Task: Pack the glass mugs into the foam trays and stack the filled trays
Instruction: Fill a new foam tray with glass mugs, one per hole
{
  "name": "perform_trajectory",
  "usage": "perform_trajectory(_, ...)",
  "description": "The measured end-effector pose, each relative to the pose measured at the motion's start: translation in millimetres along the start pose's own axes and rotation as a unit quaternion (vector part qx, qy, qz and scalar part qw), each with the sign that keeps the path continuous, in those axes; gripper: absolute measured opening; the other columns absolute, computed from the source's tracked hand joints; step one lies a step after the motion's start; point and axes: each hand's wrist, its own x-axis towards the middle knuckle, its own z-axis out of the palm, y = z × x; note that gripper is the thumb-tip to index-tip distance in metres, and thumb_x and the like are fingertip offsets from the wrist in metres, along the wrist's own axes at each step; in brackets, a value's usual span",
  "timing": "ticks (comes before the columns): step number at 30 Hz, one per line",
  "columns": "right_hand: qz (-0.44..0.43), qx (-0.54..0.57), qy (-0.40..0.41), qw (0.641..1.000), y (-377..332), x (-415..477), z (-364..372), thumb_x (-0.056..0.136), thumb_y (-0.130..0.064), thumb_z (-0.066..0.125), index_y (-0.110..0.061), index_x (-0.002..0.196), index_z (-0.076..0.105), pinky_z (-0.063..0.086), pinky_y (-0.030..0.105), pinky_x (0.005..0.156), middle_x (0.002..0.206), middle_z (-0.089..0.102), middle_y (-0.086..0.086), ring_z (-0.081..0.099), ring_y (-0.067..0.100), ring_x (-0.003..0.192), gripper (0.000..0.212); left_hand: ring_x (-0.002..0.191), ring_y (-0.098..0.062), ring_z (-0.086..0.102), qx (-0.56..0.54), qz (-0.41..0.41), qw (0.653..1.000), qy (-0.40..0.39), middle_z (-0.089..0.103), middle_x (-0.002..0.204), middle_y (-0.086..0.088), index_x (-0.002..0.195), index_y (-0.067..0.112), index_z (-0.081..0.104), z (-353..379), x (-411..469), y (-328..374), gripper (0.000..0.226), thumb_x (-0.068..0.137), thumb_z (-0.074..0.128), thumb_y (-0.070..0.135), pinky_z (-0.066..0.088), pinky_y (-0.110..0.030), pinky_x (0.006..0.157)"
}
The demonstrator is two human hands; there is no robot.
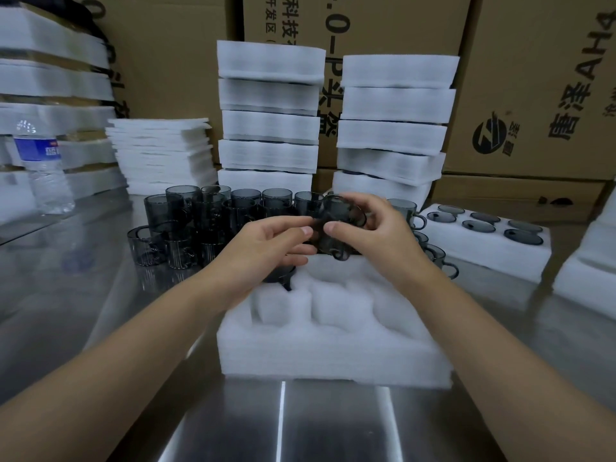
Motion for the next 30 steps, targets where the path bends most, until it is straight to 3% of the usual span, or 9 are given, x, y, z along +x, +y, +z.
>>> perform_trajectory(3,0.062,0.06,-0.029,0.996,1.8,1.9,-5.8,0.064,-0.031,0.079,-0.028,0.105,0.064,0.051,0.016,0.068,0.103,0.062,0.007,0.061,0.015,0.088,0.043,0.095,-0.006,0.069,0.036,0.005,0.999,0.013,0.072,0.105,0.006,0.106,0.025,0.069,-0.2,0.6,-2.2,0.019,0.091,0.06,0.018,0.055,-0.022,0.083)
perform_trajectory(6,0.089,0.043,-0.074,0.992,4.4,2.9,-4.8,0.057,-0.035,0.073,-0.027,0.102,0.064,0.049,0.025,0.077,0.096,0.061,0.006,0.06,0.011,0.085,0.046,0.092,-0.009,0.07,0.073,0.006,0.997,0.02,0.071,0.106,0.007,0.108,0.026,0.07,0.5,-0.6,-2.7,0.02,0.091,0.061,0.018,0.053,-0.028,0.09)
perform_trajectory(9,0.087,0.009,-0.126,0.988,4.7,2.0,-2.9,0.056,-0.036,0.073,-0.03,0.1,0.063,0.043,0.02,0.074,0.087,0.054,-0.003,0.055,0.005,0.077,0.045,0.089,-0.01,0.07,0.085,0.007,0.996,0.026,0.072,0.103,0.003,0.101,0.027,0.07,2.1,-1.5,-2.0,0.02,0.092,0.059,0.012,0.055,-0.027,0.087)
perform_trajectory(15,0.071,-0.005,-0.154,0.985,3.9,0.6,-4.6,0.057,-0.036,0.074,-0.036,0.1,0.063,0.041,0.014,0.07,0.093,0.051,-0.003,0.053,0.004,0.078,0.044,0.098,-0.013,0.067,0.099,0.013,0.994,0.037,0.07,0.105,0.0,0.103,0.023,0.068,3.2,-3.0,0.2,0.023,0.092,0.057,0.006,0.052,-0.032,0.09)
perform_trajectory(18,0.053,-0.024,-0.171,0.984,3.2,-1.4,-3.6,0.058,-0.036,0.075,-0.036,0.104,0.062,0.045,0.021,0.08,0.107,0.056,0.004,0.056,0.011,0.092,0.047,0.098,-0.016,0.067,0.098,0.018,0.994,0.041,0.07,0.106,-0.003,0.106,0.021,0.067,3.8,-3.2,0.9,0.023,0.092,0.056,0.006,0.052,-0.035,0.093)
perform_trajectory(20,0.05,-0.027,-0.172,0.984,2.6,-2.4,-3.0,0.059,-0.035,0.075,-0.036,0.104,0.062,0.047,0.026,0.085,0.113,0.057,0.008,0.058,0.016,0.098,0.048,0.098,-0.016,0.067,0.094,0.022,0.995,0.038,0.07,0.106,-0.002,0.108,0.019,0.066,4.3,-3.3,1.1,0.023,0.093,0.055,0.006,0.052,-0.031,0.094)
perform_trajectory(24,0.047,-0.054,-0.169,0.983,2.4,-2.1,-2.3,0.059,-0.036,0.073,-0.043,0.098,0.061,0.039,0.019,0.073,0.1,0.049,-0.004,0.051,0.005,0.083,0.042,0.1,-0.011,0.065,0.099,0.035,0.994,0.032,0.069,0.108,0.002,0.108,0.02,0.065,6.0,-3.8,2.2,0.022,0.093,0.056,0.006,0.051,-0.02,0.091)
perform_trajectory(27,0.037,-0.073,-0.179,0.98,3.3,-2.4,-3.2,0.069,-0.028,0.075,-0.046,0.098,0.06,0.039,0.019,0.074,0.1,0.045,-0.006,0.05,0.004,0.084,0.038,0.097,-0.005,0.064,0.11,0.043,0.993,0.031,0.068,0.106,0.005,0.107,0.02,0.065,6.6,-4.3,2.7,0.021,0.092,0.057,0.007,0.05,-0.015,0.087)
perform_trajectory(30,0.03,-0.088,-0.191,0.977,2.5,-2.9,-3.0,0.068,-0.029,0.076,-0.047,0.099,0.06,0.04,0.01,0.068,0.104,0.046,-0.005,0.052,-0.003,0.08,0.039,0.089,0.004,0.064,0.116,0.053,0.991,0.027,0.068,0.105,0.008,0.11,0.017,0.065,6.5,-4.3,2.6,0.021,0.092,0.059,0.008,0.049,-0.008,0.081)
